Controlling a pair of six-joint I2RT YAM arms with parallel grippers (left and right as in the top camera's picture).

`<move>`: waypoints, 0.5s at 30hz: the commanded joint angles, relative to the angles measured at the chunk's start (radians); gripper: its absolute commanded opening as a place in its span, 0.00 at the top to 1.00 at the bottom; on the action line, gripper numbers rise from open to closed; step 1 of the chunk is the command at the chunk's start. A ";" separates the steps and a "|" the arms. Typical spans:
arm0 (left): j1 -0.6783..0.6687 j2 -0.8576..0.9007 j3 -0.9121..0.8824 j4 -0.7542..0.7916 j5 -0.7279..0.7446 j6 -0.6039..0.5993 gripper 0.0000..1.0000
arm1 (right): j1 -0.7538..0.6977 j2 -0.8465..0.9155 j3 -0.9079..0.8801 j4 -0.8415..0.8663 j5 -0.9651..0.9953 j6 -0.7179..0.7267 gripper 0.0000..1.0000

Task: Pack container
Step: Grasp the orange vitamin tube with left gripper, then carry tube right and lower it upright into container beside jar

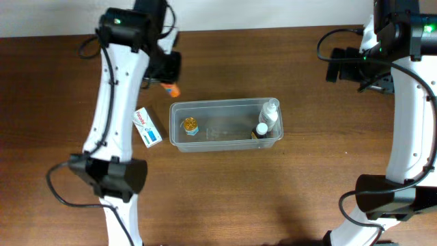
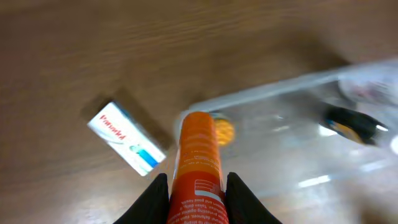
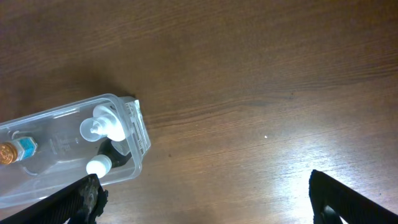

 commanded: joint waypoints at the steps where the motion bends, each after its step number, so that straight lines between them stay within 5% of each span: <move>1: -0.063 -0.103 0.022 -0.004 0.014 0.015 0.81 | -0.003 0.002 0.007 -0.003 -0.005 0.007 0.02; 15: -0.253 -0.139 -0.174 -0.004 0.014 0.014 0.80 | -0.003 0.002 0.007 -0.003 -0.005 0.007 0.02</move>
